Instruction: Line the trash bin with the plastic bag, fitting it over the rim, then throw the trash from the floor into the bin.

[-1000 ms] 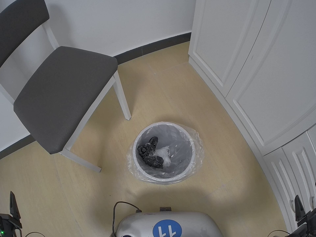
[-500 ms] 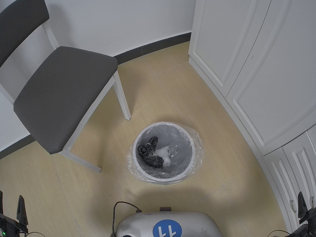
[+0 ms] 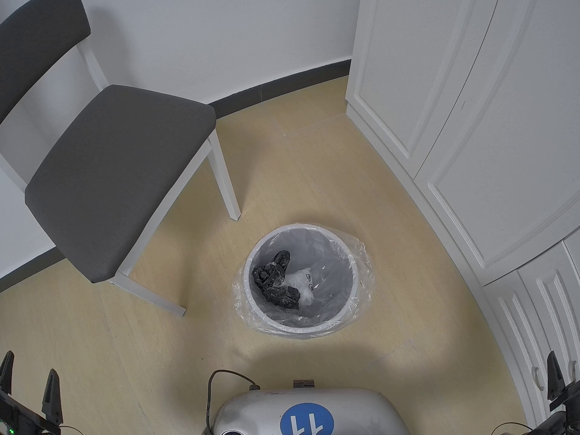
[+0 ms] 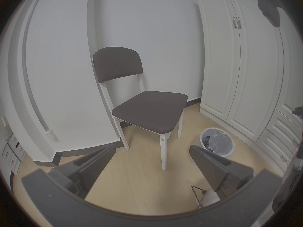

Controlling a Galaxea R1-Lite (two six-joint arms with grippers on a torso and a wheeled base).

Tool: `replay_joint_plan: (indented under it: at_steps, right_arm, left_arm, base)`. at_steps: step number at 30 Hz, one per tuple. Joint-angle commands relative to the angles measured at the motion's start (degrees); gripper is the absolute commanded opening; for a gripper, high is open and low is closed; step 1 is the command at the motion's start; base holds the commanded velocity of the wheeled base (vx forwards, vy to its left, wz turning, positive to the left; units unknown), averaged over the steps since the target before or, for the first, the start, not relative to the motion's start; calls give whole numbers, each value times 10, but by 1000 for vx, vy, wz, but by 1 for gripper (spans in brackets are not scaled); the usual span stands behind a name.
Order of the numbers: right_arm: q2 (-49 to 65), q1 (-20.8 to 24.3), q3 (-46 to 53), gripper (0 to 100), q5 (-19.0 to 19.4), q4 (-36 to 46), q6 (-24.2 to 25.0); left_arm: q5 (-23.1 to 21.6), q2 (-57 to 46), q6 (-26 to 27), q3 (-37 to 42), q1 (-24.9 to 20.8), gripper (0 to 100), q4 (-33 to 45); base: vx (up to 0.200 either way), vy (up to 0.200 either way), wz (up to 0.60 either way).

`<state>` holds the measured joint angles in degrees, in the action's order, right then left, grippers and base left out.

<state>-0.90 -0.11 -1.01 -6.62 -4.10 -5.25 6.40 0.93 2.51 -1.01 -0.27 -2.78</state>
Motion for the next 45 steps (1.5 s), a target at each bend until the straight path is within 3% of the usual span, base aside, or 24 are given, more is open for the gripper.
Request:
replay_joint_plan:
  at_steps: [1, 15, 22, 30, 37, 41, 45]
  right_arm:
    - [9, 0, 9, 100, 1, 0, 1]
    - [9, 0, 8, 100, 10, 1, -5]
    - [9, 0, 8, 100, 49, 3, -9]
    - [9, 0, 8, 100, 68, 4, -20]
    - [9, 0, 8, 100, 59, 5, -34]
    - [9, 0, 8, 100, 6, 4, -35]
    - [9, 0, 8, 100, -3, 4, -34]
  left_arm:
    - [-1, -9, -1, 10, 0, 100, 0]
    - [-19, -9, -21, 10, 0, 100, 1]
    - [-75, -9, -9, 10, 0, 100, 29]
    - [-74, -9, -15, 10, 0, 100, 30]
    - [-72, -9, -22, 10, 0, 100, 30]
    - [-66, -9, -26, 10, 0, 100, 30]
    - [-65, -9, -24, 10, 0, 100, 30]
  base:
    - [0, 0, 0]
    - [0, 0, 0]
    - [0, 0, 0]
    - [0, 0, 0]
    - [0, 0, 0]
    - [0, 0, 0]
    - [0, 0, 0]
